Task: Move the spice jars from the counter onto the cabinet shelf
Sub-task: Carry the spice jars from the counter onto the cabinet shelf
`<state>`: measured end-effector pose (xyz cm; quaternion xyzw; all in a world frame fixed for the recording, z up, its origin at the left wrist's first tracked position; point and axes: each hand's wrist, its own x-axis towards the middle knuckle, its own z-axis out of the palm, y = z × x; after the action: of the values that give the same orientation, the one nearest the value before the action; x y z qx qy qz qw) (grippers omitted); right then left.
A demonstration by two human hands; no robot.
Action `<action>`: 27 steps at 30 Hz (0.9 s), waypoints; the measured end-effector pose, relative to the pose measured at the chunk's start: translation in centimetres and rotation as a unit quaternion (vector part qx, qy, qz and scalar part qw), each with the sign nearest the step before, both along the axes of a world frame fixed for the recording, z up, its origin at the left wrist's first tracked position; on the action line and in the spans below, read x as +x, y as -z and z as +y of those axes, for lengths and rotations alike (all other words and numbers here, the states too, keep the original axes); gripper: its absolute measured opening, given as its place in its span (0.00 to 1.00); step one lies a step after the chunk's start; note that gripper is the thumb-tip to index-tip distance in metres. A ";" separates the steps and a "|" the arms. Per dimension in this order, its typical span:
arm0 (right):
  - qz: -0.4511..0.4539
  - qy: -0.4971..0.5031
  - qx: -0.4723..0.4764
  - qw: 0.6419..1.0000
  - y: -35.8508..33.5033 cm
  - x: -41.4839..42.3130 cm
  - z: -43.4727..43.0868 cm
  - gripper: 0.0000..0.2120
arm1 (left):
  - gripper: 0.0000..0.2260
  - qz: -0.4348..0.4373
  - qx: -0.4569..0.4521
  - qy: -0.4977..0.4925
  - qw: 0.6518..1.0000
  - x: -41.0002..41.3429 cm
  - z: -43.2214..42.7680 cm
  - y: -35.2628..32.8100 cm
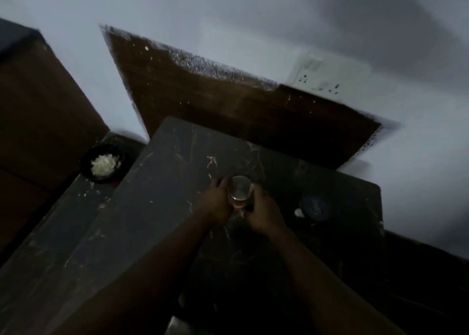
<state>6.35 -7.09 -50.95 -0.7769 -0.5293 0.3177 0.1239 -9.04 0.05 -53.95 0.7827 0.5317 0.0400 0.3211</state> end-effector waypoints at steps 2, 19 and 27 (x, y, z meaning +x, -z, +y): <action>-0.006 0.009 0.012 1.000 1.0 -0.3 0.0 0.41 | 0.41 -0.003 0.001 -0.002 1.000 0.5 0.4 0.7; 0.037 0.037 0.253 0.966 -3.4 -2.8 -1.1 0.44 | 0.30 -0.301 0.088 -0.136 0.940 -0.4 -0.7 -6.8; 0.056 0.037 0.487 0.871 -18.5 -5.4 3.8 0.38 | 0.36 -0.444 0.240 -0.135 0.852 -1.6 2.3 -22.5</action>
<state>0.91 -3.31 -32.48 -0.6180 -0.5796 0.0581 0.5281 -10.62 2.33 -31.48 0.6548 0.4066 0.5530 0.3164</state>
